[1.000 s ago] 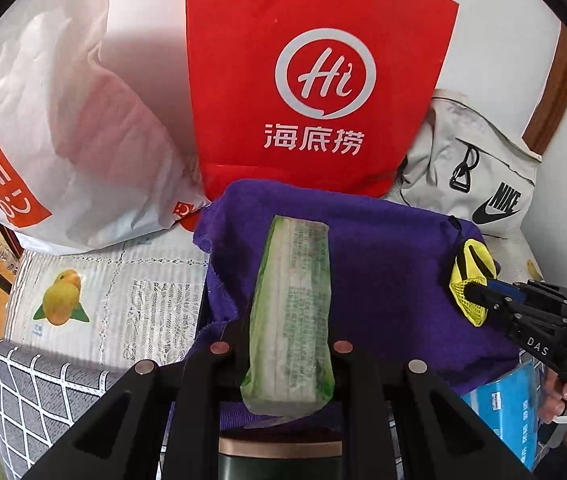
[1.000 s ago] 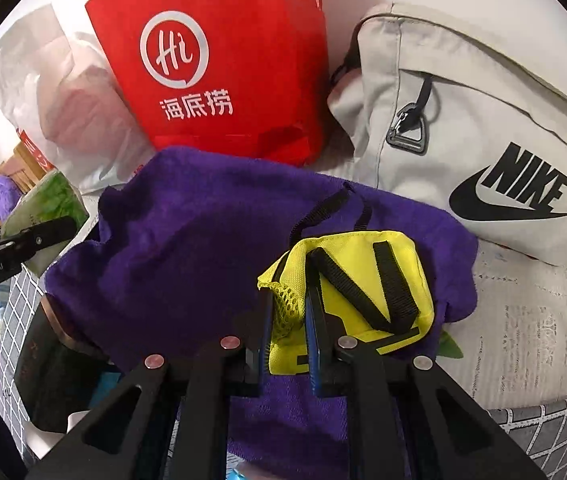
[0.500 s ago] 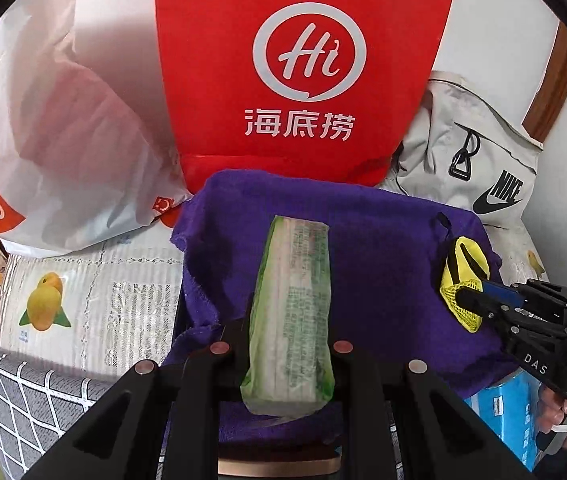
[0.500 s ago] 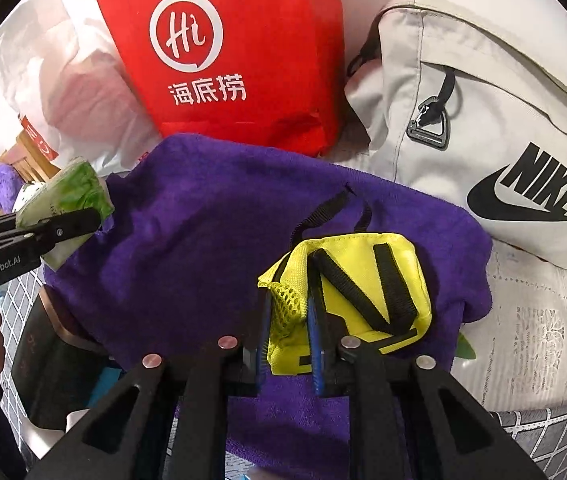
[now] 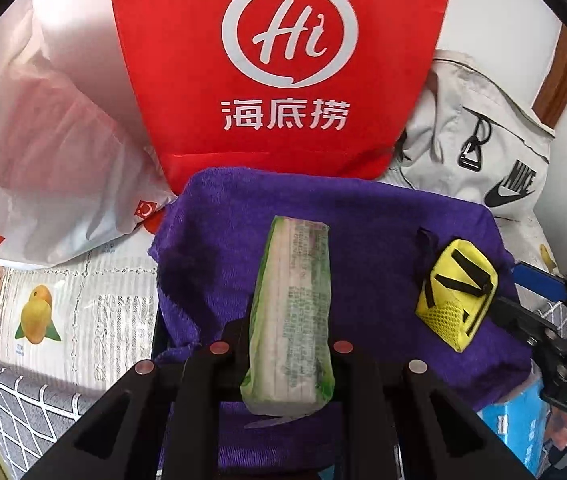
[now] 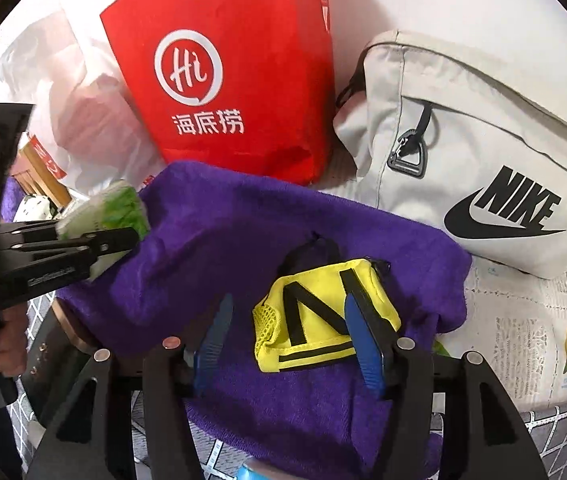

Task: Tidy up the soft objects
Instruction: 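Lower the green-and-white package onto the purple towel and open the left gripper, then grasp the white cloth with the right gripper while the left gripper grasps the white sponge block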

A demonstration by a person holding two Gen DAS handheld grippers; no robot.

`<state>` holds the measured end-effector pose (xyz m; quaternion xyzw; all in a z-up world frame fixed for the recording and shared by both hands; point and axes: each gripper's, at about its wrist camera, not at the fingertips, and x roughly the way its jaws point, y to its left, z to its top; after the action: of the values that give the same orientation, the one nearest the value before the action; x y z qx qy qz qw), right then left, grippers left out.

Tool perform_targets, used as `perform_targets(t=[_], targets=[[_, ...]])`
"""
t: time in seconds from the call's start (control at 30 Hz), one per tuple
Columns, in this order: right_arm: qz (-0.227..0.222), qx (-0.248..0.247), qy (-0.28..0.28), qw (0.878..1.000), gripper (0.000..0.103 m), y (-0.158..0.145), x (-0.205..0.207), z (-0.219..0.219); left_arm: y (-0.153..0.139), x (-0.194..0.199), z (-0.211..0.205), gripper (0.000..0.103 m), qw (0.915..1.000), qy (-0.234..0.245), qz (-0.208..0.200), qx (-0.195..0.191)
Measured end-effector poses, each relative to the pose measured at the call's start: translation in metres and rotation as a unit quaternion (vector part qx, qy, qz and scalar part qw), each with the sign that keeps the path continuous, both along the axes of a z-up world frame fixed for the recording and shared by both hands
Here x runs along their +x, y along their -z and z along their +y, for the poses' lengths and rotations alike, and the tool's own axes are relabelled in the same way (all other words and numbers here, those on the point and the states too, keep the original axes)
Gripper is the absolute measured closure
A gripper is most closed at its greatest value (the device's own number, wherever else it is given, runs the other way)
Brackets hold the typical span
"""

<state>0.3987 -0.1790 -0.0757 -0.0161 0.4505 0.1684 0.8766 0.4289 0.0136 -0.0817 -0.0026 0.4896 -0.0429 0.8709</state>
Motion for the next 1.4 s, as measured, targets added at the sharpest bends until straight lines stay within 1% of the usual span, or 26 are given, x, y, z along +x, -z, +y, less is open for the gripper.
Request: perform_targets(t=[0.1, 0.3, 0.43, 0.53, 0.6, 0.63, 0.67, 0.73, 0.9, 1.1, 1.2, 1.33, 1.4], targets=[[-0.006, -0.002, -0.003, 1.0, 0.045, -0.004, -0.002, 0.0, 0.003, 0.007, 0.002, 0.086, 1.0, -0.006, 0.001, -0.001], [-0.003, -0.003, -0.002, 1.0, 0.045, -0.004, -0.003, -0.003, 0.012, 0.025, 0.006, 0.085, 0.9998, -0.022, 0.006, 0.001], [-0.004, -0.005, 0.002, 1.0, 0.045, -0.004, -0.003, -0.007, 0.018, 0.032, 0.005, 0.085, 0.9997, -0.023, 0.009, 0.006], [-0.002, -0.009, 0.004, 1.0, 0.045, -0.003, -0.002, -0.008, 0.022, 0.035, 0.005, 0.084, 0.9996, -0.025, 0.015, 0.003], [0.0, -0.009, 0.008, 1.0, 0.045, -0.002, -0.001, -0.009, 0.023, 0.036, 0.004, 0.078, 0.9996, -0.023, 0.018, 0.001], [0.001, -0.006, 0.008, 1.0, 0.045, -0.002, 0.0, -0.01, 0.023, 0.035, 0.003, 0.066, 0.9996, -0.023, 0.016, 0.001], [0.001, -0.005, 0.009, 1.0, 0.045, -0.002, 0.0, -0.01, 0.022, 0.034, 0.003, 0.049, 0.9996, -0.024, 0.014, 0.005], [0.0, -0.006, 0.008, 1.0, 0.045, -0.003, -0.001, -0.01, 0.021, 0.032, 0.002, 0.036, 0.9996, -0.022, 0.005, 0.015], [-0.005, -0.01, -0.003, 1.0, 0.045, -0.005, -0.004, -0.003, 0.015, 0.027, 0.001, 0.036, 0.9995, -0.023, 0.002, 0.02], [-0.013, -0.013, -0.014, 1.0, 0.045, -0.011, -0.01, 0.005, 0.005, 0.01, 0.004, 0.036, 0.9994, -0.027, -0.001, 0.019], [-0.014, -0.013, -0.014, 1.0, 0.045, -0.016, -0.013, 0.008, -0.003, -0.002, 0.004, 0.036, 0.9994, -0.026, -0.006, 0.02], [-0.031, -0.023, -0.014, 0.999, 0.045, -0.032, -0.024, 0.011, -0.019, -0.025, 0.001, 0.036, 0.9993, -0.022, -0.015, 0.027], [-0.034, -0.019, -0.014, 0.999, 0.045, -0.038, -0.031, 0.012, -0.027, -0.038, -0.002, 0.035, 0.9992, -0.017, -0.022, 0.028]])
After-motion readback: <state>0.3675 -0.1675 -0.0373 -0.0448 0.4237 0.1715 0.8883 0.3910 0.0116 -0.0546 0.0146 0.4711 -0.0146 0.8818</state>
